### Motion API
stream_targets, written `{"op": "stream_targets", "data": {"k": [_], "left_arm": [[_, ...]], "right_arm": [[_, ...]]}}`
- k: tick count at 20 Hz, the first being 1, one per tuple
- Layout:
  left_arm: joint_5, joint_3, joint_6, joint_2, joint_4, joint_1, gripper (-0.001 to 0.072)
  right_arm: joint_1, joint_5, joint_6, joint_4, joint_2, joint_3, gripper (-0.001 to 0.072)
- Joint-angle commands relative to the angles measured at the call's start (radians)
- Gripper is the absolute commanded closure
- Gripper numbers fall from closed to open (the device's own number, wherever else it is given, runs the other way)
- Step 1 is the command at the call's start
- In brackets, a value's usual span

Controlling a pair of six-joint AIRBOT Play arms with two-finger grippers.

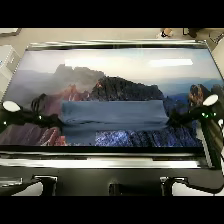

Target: Fold the clothes and pants, and hang the long-sleeved shirts on hangers.

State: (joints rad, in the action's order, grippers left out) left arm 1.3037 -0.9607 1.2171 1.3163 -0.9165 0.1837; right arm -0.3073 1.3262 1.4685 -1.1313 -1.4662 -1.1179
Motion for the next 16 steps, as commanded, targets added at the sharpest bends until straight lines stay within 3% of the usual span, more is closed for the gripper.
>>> {"op": "stream_targets", "data": {"k": [1, 8, 13, 14, 15, 16], "left_arm": [[-0.022, -0.221, 0.045, 0.145, -0.007, -0.007, 0.0689], [-0.022, -0.575, 0.092, 0.458, -0.007, -0.039, 0.0688], [-0.002, -0.613, 0.093, 0.571, -0.008, -0.082, 0.0688], [0.017, -0.613, 0.093, 0.578, -0.007, -0.084, 0.0681], [0.035, -0.614, 0.092, 0.577, -0.008, -0.082, 0.0607], [0.066, -0.624, 0.092, 0.572, -0.008, -0.075, 0.0414]], "right_arm": [[0.076, -0.085, 0.085, -0.016, -0.12, -0.212, 0.0673], [0.104, -0.095, 0.17, -0.004, -0.327, -0.385, 0.0672], [0.105, -0.092, 0.196, 0.002, -0.354, -0.385, 0.0664], [0.104, -0.085, 0.196, 0.01, -0.351, -0.385, 0.0608], [0.097, -0.068, 0.196, 0.016, -0.342, -0.386, 0.0507], [0.084, -0.045, 0.193, 0.019, -0.333, -0.393, 0.0321]]}}
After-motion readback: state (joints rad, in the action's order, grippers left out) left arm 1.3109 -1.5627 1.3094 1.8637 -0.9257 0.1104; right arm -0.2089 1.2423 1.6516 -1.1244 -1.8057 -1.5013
